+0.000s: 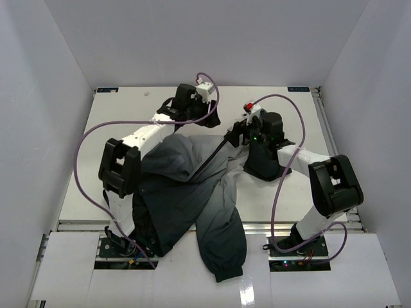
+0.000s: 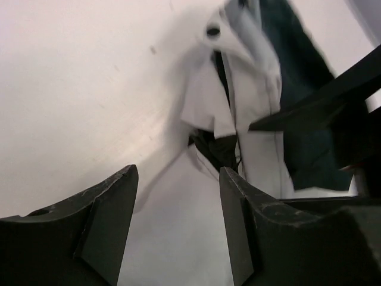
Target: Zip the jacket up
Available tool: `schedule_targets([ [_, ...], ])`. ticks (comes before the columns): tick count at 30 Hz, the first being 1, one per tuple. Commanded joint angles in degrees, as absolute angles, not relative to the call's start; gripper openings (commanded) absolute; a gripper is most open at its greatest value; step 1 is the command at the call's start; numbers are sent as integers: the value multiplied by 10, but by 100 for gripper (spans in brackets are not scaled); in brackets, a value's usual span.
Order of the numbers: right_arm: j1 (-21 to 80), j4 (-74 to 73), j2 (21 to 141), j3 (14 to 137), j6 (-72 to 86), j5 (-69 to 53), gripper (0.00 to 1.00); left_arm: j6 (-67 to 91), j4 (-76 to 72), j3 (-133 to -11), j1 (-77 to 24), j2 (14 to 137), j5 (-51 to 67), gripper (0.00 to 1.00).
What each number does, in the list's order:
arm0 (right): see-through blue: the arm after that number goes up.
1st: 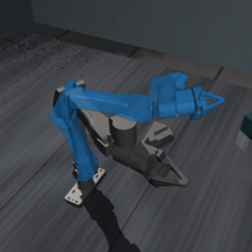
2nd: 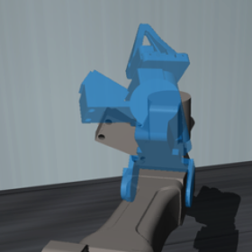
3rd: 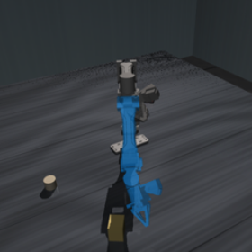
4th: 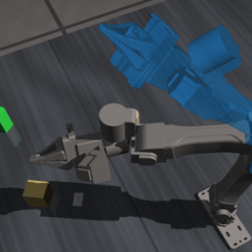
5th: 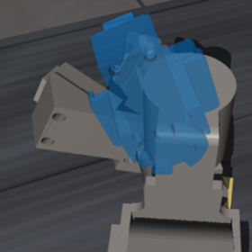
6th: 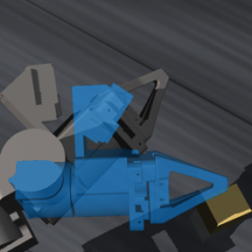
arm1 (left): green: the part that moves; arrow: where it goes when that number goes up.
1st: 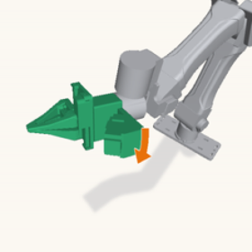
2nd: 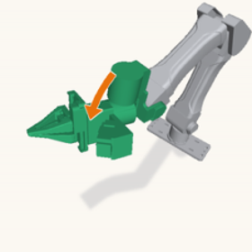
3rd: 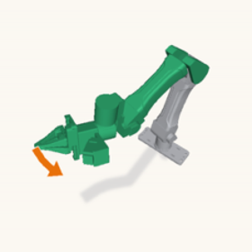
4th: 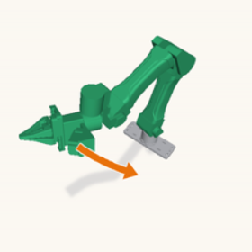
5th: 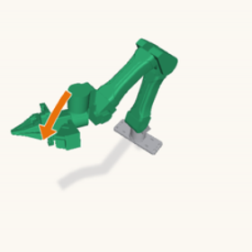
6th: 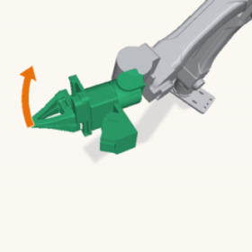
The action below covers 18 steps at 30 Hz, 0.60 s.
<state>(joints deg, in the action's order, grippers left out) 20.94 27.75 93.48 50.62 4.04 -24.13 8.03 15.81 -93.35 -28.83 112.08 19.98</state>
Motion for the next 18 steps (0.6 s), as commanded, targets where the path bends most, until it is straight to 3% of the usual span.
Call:
schedule_targets([
  [1,213,250,872,530,95,-163,83,39,227,-919,-296,1156,333,68],
  [7,214,184,843,497,156,-80,93,40,198,-854,-312,1130,352,70],
  [9,214,169,842,484,176,-53,94,46,175,-823,-315,1124,357,66],
  [13,214,194,859,445,207,-65,91,81,111,-766,-316,1114,363,6],
  [14,216,198,868,447,209,-81,87,96,84,-755,-316,1109,356,0],
  [18,220,228,912,454,226,-106,72,107,59,-743,-314,1091,310,0],
])
